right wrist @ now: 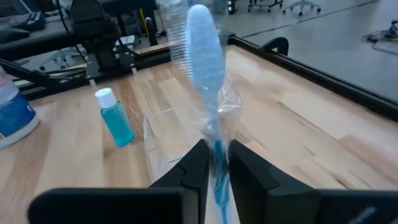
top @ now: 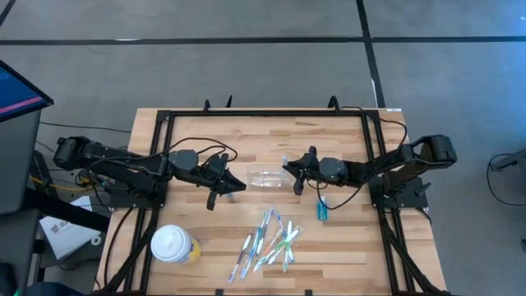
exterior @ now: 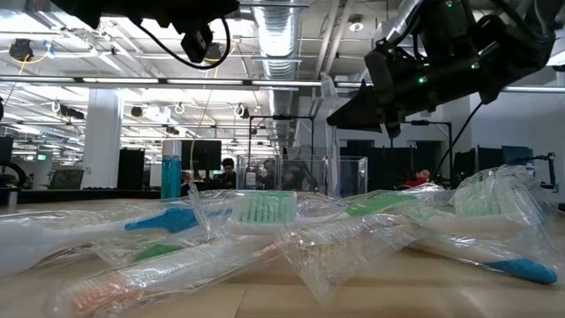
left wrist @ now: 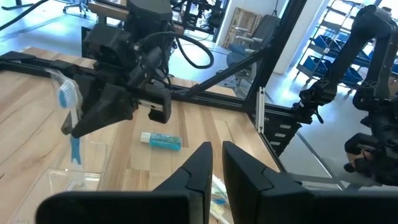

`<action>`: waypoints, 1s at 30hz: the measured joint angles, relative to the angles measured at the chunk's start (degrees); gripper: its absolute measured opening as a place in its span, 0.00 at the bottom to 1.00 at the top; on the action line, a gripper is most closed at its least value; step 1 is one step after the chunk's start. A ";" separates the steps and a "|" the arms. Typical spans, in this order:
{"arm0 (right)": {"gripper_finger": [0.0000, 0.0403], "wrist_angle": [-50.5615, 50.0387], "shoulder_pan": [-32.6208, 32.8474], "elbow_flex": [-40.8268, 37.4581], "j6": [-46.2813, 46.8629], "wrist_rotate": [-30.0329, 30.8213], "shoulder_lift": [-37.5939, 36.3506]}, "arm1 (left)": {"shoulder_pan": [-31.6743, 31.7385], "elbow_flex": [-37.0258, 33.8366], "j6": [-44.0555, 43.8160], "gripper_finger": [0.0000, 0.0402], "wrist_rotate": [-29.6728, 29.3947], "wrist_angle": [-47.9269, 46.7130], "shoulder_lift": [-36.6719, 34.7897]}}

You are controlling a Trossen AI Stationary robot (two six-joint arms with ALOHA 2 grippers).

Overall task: Pick & Place toothbrushing station
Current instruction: Put the blue toothbrush into the transparent organizer

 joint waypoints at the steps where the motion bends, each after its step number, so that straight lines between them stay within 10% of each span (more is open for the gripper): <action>1: 0.14 -0.14 -0.03 0.00 0.25 -0.02 0.00 | 0.00 0.00 0.01 0.08 0.00 -0.02 0.00; 30: 0.41 -11.64 -0.45 0.02 -4.34 2.85 -7.79 | 0.00 0.02 0.01 0.08 0.02 -0.46 0.00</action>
